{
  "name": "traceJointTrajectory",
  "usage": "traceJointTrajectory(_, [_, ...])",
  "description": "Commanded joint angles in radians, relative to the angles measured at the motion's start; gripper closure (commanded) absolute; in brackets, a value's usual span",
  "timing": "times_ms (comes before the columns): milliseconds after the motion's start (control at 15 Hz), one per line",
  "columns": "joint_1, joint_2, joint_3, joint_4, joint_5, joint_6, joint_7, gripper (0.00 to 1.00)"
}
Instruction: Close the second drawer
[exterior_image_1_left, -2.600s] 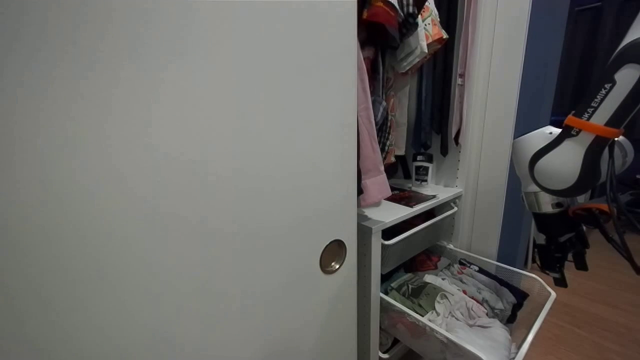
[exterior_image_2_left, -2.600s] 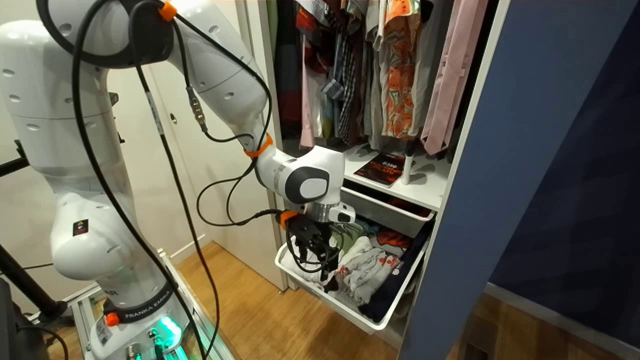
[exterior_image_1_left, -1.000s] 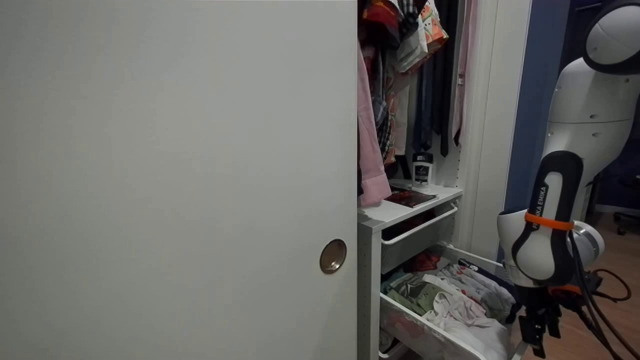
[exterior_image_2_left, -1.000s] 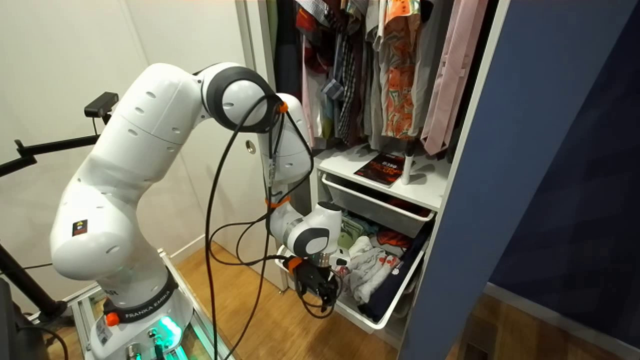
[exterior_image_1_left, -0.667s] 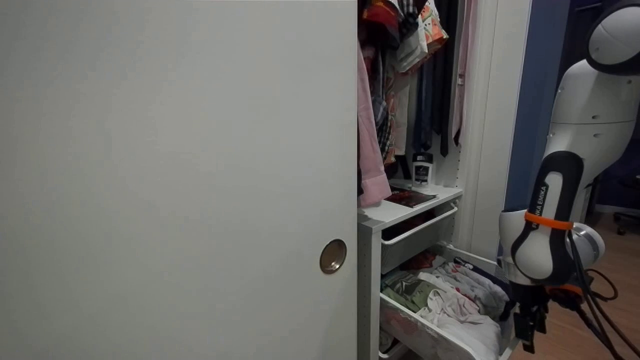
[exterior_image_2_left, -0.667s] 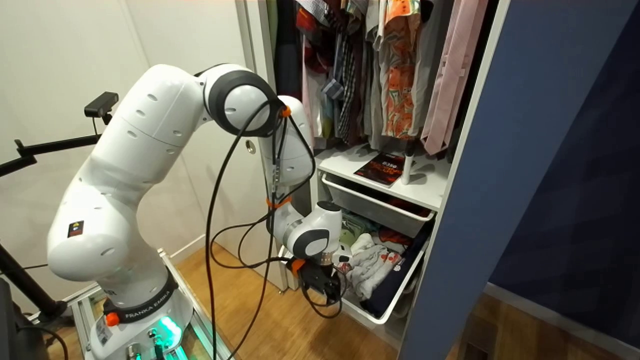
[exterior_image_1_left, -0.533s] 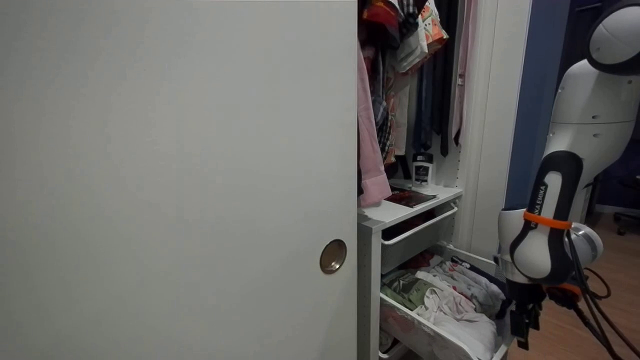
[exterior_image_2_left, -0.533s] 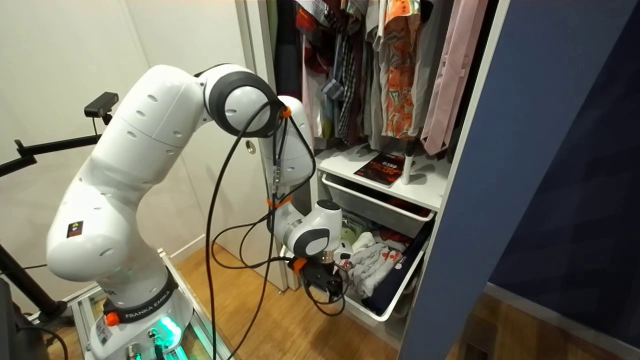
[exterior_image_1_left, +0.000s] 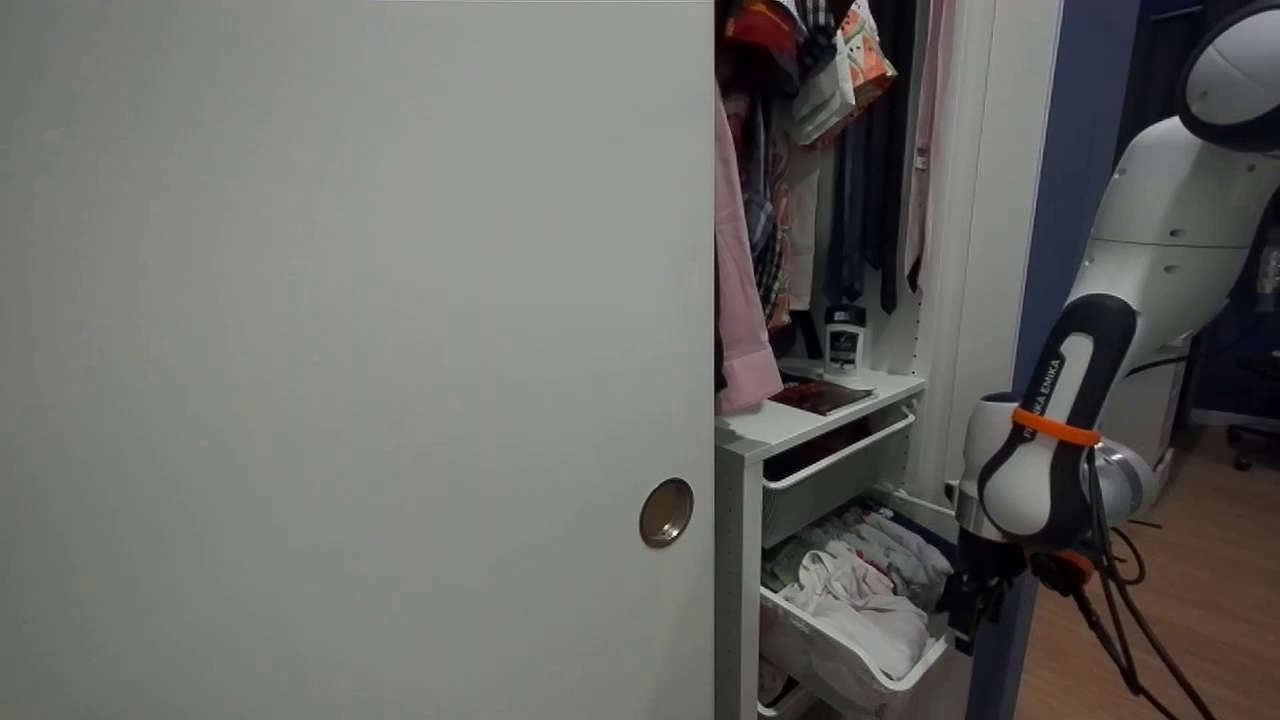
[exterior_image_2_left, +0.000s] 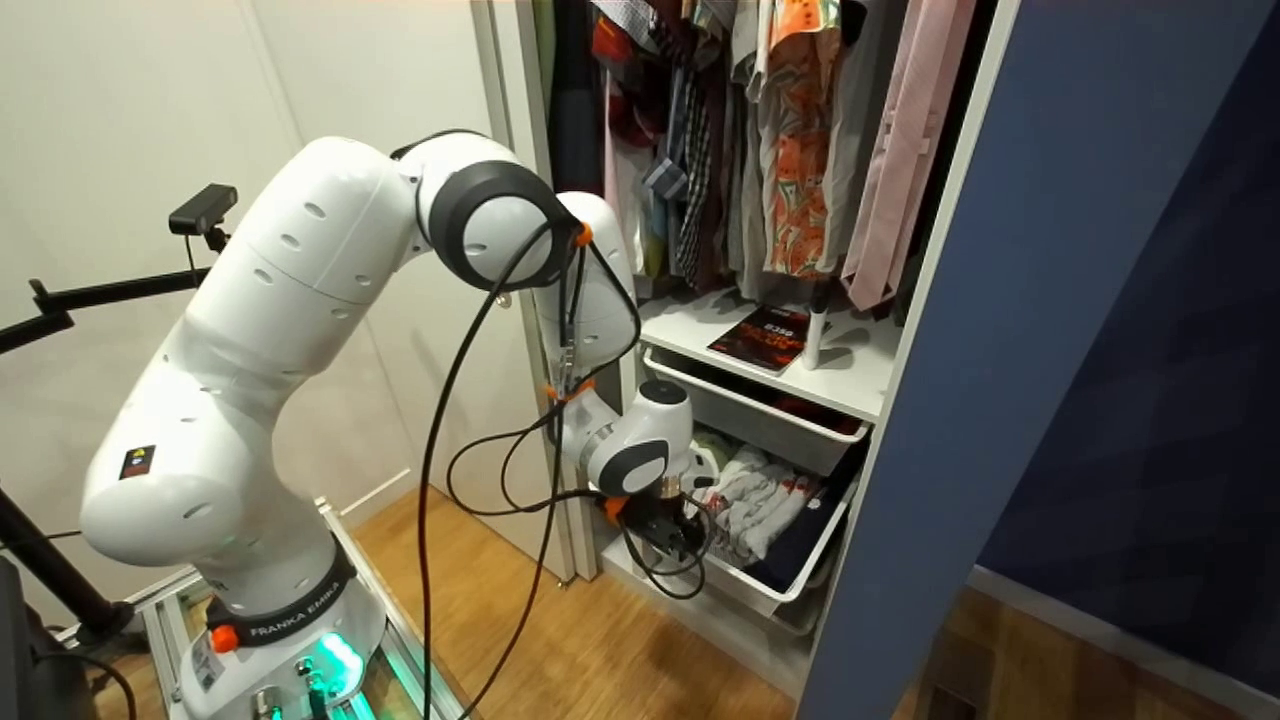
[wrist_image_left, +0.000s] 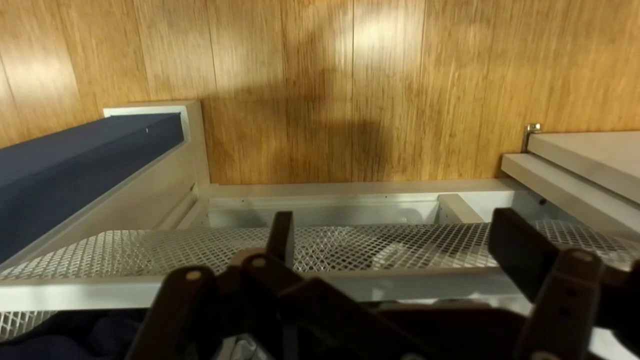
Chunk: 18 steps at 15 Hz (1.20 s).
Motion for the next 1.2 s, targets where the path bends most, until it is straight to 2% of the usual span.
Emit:
traceJointTrajectory(0, [-0.013, 0.082, 0.039, 0.123, 0.034, 0.052, -0.020, 0.00])
traceJointTrajectory(600, [0.001, 0.209, 0.081, 0.383, 0.036, 0.074, -0.009, 0.00])
traceJointTrajectory(867, [-0.006, 0.249, 0.108, 0.466, 0.036, 0.060, -0.015, 0.00])
traceJointTrajectory(1133, [0.010, 0.283, 0.107, 0.530, 0.032, 0.072, -0.012, 0.00])
